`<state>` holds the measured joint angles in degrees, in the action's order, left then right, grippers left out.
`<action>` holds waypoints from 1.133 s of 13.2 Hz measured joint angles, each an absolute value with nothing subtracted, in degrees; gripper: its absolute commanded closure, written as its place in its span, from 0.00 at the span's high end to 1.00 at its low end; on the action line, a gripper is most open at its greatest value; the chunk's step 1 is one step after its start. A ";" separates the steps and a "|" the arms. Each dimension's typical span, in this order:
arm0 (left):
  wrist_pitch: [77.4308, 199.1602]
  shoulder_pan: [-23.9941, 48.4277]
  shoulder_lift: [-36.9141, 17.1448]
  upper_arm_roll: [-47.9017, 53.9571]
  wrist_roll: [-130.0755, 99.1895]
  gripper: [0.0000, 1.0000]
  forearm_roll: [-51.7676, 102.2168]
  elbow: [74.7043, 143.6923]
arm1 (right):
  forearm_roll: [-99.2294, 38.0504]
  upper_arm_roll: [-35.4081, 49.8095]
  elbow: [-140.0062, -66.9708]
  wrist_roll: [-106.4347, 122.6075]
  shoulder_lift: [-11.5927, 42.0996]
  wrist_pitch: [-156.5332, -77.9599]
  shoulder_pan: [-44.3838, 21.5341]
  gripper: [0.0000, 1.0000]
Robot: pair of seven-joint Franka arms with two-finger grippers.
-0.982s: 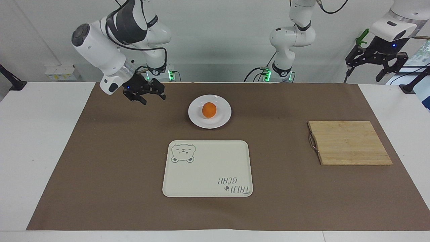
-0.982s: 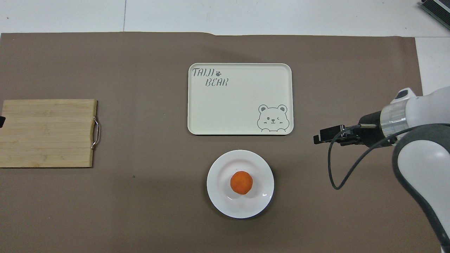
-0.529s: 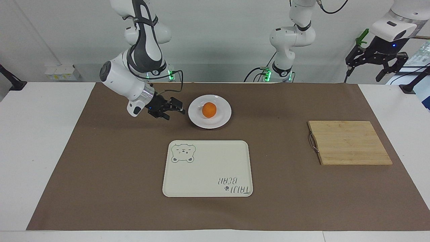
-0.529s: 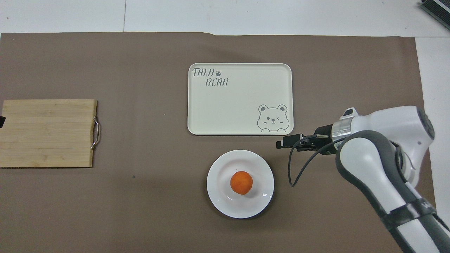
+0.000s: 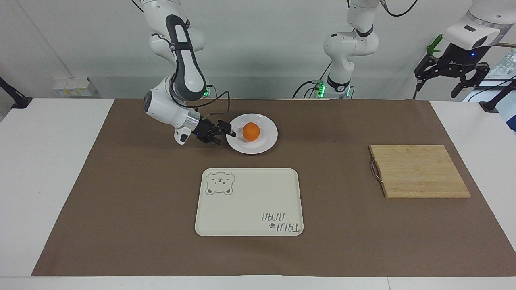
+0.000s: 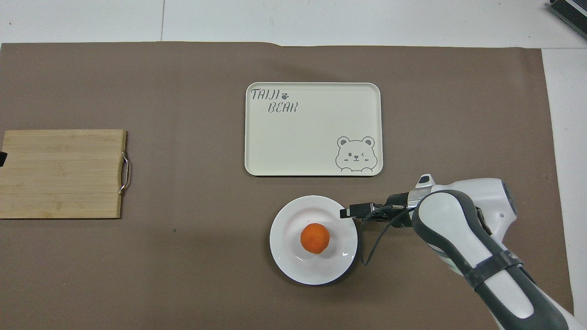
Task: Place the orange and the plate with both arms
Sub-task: 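Reach the right gripper to the plate rim nearest it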
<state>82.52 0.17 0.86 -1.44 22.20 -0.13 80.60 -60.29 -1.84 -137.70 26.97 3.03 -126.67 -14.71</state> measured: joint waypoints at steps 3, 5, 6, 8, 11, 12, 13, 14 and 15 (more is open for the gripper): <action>82.51 0.17 0.86 -1.44 22.20 1.00 -0.13 80.60 | -61.65 -1.83 -139.02 27.49 3.66 -127.14 -15.44 1.00; 82.51 0.17 0.86 -1.44 22.20 1.00 -0.13 80.60 | -61.95 -1.83 -140.14 27.49 3.65 -127.09 -15.44 1.00; 82.51 0.17 0.86 -1.44 22.20 1.00 -0.13 80.60 | -62.01 -1.83 -140.62 27.49 3.60 -127.07 -15.44 1.00; 82.51 0.17 0.86 -1.44 22.20 1.00 -0.13 80.60 | -63.04 -1.82 -141.65 27.50 3.29 -126.79 -15.54 1.00; 82.51 0.17 0.86 -1.44 22.20 1.00 -0.13 80.60 | -63.85 -1.81 -142.54 27.51 2.53 -125.57 -15.95 1.00; 82.51 0.17 0.86 -1.44 22.20 1.00 -0.13 80.60 | -63.88 -1.81 -142.68 27.51 2.35 -125.24 -16.02 1.00; 82.50 0.17 0.86 -1.44 22.20 1.00 -0.13 80.60 | -63.88 -1.81 -142.84 27.51 2.14 -124.77 -16.06 1.00; 82.50 0.17 0.86 -1.44 22.20 1.00 -0.13 80.60 | -63.88 -1.81 -143.10 27.51 1.91 -124.46 -16.07 1.00; 82.50 0.17 0.86 -1.44 22.20 1.00 -0.13 80.60 | -63.88 -1.81 -143.46 27.51 1.69 -124.24 -16.08 0.87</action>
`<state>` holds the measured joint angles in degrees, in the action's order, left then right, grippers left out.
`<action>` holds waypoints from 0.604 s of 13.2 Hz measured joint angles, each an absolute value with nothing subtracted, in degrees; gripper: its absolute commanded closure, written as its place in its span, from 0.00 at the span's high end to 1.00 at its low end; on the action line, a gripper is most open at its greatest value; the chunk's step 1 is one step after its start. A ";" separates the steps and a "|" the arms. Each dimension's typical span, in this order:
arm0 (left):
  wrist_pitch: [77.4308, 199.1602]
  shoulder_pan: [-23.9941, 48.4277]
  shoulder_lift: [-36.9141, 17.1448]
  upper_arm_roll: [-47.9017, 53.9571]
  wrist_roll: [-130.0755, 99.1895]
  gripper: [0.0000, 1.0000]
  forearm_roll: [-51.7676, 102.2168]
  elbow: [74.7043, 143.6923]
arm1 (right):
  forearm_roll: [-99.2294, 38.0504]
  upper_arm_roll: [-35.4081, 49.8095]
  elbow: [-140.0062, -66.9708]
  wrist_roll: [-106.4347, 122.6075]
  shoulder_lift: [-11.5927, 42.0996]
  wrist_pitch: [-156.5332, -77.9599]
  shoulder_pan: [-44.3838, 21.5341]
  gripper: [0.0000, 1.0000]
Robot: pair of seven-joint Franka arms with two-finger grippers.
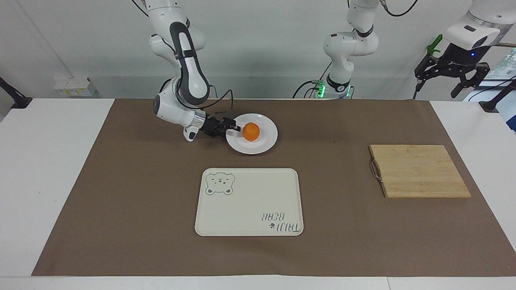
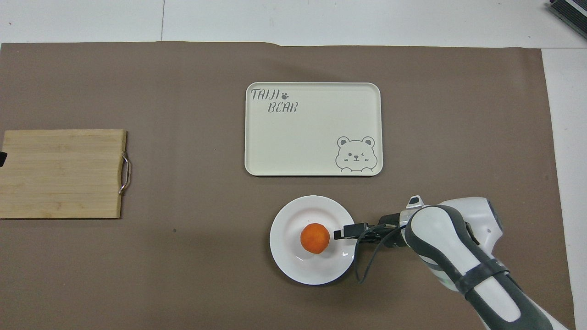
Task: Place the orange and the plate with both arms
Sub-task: 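Reach the right gripper to the plate rim nearest it, then close the right gripper on the plate rim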
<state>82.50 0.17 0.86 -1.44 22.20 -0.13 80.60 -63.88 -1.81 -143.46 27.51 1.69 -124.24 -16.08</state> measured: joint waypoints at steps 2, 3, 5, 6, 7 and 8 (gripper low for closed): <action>82.50 0.17 0.86 -1.44 22.20 1.00 -0.13 80.60 | -63.88 -1.81 -144.53 27.51 1.14 -124.15 -16.08 0.61; 82.50 0.17 0.86 -1.44 22.20 1.00 -0.13 80.60 | -63.88 -1.81 -145.02 27.51 0.93 -124.14 -16.08 0.48; 82.50 0.17 0.86 -1.44 22.20 1.00 -0.13 80.60 | -63.91 -1.83 -145.71 27.50 0.50 -124.15 -16.08 0.07; 82.50 0.17 0.86 -1.44 22.20 1.00 -0.13 80.60 | -63.92 -1.87 -145.85 27.50 0.45 -124.15 -16.08 0.00; 82.50 0.17 0.86 -1.44 22.20 1.00 -0.13 80.60 | -63.92 -1.88 -145.93 27.49 0.45 -124.15 -16.08 0.00; 82.50 0.17 0.86 -1.44 22.20 1.00 -0.13 80.60 | -63.92 -1.89 -145.95 27.42 0.45 -124.17 -16.07 0.00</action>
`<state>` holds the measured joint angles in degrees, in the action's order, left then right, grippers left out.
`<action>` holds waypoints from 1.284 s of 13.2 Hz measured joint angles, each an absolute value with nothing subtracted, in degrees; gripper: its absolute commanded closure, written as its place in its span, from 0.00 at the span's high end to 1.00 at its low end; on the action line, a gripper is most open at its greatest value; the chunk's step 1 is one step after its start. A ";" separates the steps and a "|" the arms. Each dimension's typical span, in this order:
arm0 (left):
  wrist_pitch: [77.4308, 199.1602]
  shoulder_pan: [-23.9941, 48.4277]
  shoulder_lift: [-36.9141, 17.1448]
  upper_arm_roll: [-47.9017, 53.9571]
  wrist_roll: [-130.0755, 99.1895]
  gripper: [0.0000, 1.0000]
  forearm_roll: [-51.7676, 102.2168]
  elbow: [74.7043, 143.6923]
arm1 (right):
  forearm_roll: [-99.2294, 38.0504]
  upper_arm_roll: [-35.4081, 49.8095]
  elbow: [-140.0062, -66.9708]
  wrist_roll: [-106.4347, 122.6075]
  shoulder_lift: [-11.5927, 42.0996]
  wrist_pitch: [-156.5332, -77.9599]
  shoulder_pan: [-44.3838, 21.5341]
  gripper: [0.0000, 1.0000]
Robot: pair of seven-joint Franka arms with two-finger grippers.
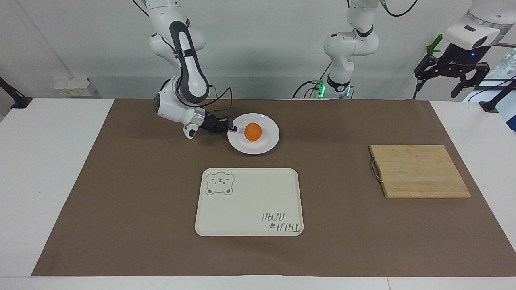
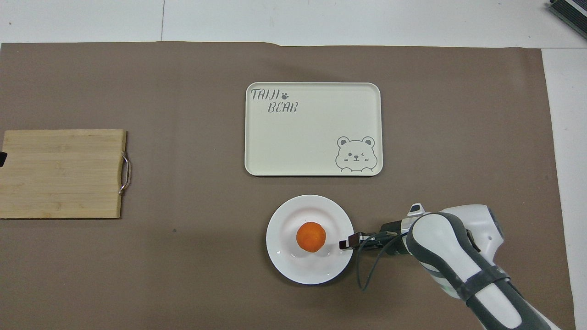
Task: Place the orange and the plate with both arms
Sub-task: 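Close the right gripper on the plate rim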
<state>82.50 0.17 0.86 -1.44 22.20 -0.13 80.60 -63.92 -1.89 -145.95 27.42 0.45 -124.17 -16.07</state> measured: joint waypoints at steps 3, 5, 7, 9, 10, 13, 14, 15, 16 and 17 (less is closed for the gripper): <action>82.50 0.17 0.86 -1.44 22.20 1.00 -0.13 80.60 | -64.20 -1.98 -145.89 27.43 -0.55 -123.67 -16.11 0.00; 82.50 0.17 0.86 -1.44 22.20 1.00 -0.13 80.60 | -64.20 -1.98 -145.76 28.35 -0.65 -123.78 -16.13 0.00; 82.50 0.17 0.86 -1.44 22.20 1.00 -0.13 80.60 | -64.20 -1.98 -145.53 31.62 -0.64 -124.13 -16.13 0.00; 82.50 0.17 0.86 -1.44 22.20 1.00 -0.13 80.60 | -64.20 -1.93 -145.14 34.60 -0.48 -124.95 -16.16 0.00; 82.50 0.17 0.86 -1.44 22.20 1.00 -0.13 80.60 | -64.20 -1.94 -144.84 35.19 -0.34 -125.07 -16.16 0.00; 82.50 0.17 0.86 -1.44 22.20 1.00 -0.13 80.60 | -64.20 -1.98 -143.84 35.46 -0.15 -125.29 -16.15 0.00; 82.50 0.17 0.86 -1.44 22.20 1.00 -0.13 80.60 | -64.20 -1.99 -143.54 35.46 -0.11 -125.37 -16.15 0.00; 82.50 0.17 0.86 -1.44 22.20 1.00 -0.13 80.60 | -64.20 -2.01 -143.12 35.46 -0.06 -125.41 -16.13 0.00; 82.50 0.17 0.86 -1.44 22.20 1.00 -0.13 80.60 | -64.20 -2.02 -142.74 35.46 -0.04 -125.40 -16.11 0.00; 82.50 0.17 0.86 -1.44 22.20 1.00 -0.13 80.60 | -64.20 -2.02 -142.33 35.46 -0.03 -125.32 -16.09 0.00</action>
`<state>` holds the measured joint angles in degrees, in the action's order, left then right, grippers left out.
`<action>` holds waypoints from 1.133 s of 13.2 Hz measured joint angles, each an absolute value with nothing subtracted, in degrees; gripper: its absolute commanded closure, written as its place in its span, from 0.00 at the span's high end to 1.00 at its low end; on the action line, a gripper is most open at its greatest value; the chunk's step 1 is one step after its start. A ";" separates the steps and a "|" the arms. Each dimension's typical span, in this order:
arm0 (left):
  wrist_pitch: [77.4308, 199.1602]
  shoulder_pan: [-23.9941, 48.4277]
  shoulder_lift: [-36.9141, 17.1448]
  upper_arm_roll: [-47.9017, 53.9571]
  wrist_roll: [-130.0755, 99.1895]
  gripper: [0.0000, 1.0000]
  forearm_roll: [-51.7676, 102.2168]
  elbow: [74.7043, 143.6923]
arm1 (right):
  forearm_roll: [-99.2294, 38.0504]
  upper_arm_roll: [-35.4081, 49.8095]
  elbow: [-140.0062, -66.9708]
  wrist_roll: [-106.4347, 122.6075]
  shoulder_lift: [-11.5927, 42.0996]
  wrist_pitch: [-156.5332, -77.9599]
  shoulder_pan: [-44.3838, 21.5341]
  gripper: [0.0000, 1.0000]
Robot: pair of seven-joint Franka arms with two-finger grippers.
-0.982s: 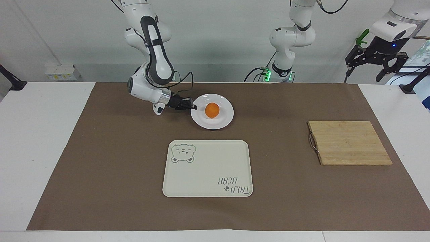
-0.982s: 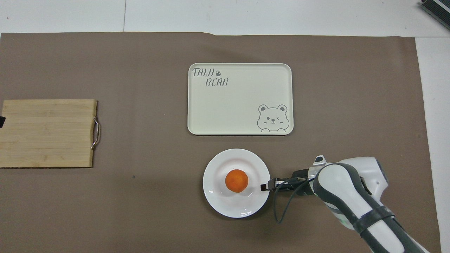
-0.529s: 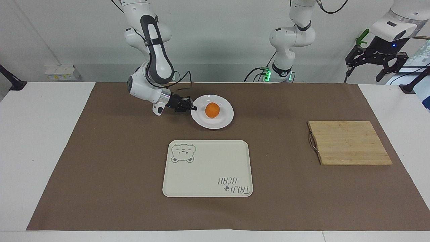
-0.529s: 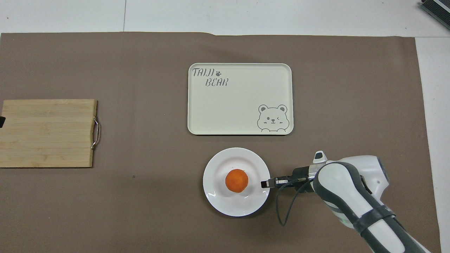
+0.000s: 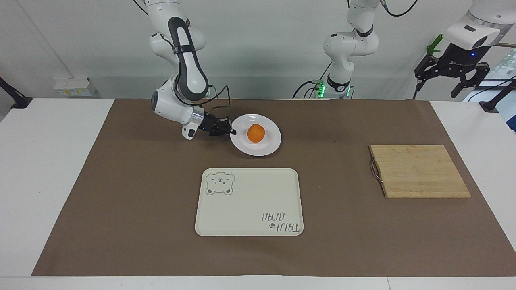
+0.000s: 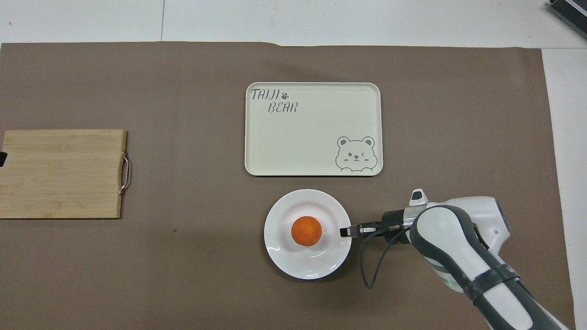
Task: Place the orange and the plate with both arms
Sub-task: 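Close the right gripper on the plate rim, then lift and slide the plate with the right gripper onto the tray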
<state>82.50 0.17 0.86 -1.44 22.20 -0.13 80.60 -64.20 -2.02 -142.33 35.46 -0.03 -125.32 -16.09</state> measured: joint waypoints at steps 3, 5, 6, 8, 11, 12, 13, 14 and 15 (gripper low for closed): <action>82.50 0.17 0.86 -1.44 22.20 1.00 -0.13 80.60 | -64.20 -2.31 -141.28 35.30 -0.02 -124.51 -15.93 0.00; 82.50 0.17 0.86 -1.44 22.20 1.00 -0.13 80.60 | -64.20 -2.63 -140.32 35.30 -0.02 -123.25 -15.42 0.00; 82.50 0.17 0.86 -1.44 22.20 1.00 -0.13 80.60 | -64.20 -2.71 -139.81 35.29 -0.02 -122.27 -14.95 0.00; 82.50 0.17 0.86 -1.44 22.20 1.00 -0.13 80.60 | -64.20 -2.79 -138.96 35.29 -0.07 -119.88 -13.44 0.00; 82.49 0.17 0.86 -1.44 22.20 1.00 -0.13 80.60 | -64.20 -2.85 -136.75 35.30 -0.15 -114.59 -9.86 0.00; 82.49 0.17 0.86 -1.44 22.20 1.00 -0.13 80.60 | -64.20 -2.87 -136.04 35.30 -0.15 -113.01 -8.53 0.00; 82.49 0.17 0.86 -1.44 22.20 1.00 -0.13 80.60 | -64.53 -2.90 -135.44 35.30 -0.14 -111.76 -7.33 0.00; 82.49 0.17 0.86 -1.44 22.20 1.00 -0.13 80.60 | -65.68 -2.93 -135.02 35.29 -0.13 -111.17 -6.54 0.00; 82.48 0.17 0.86 -1.44 22.20 1.00 -0.13 80.60 | -66.93 -2.95 -134.54 35.29 -0.07 -111.09 -6.17 0.00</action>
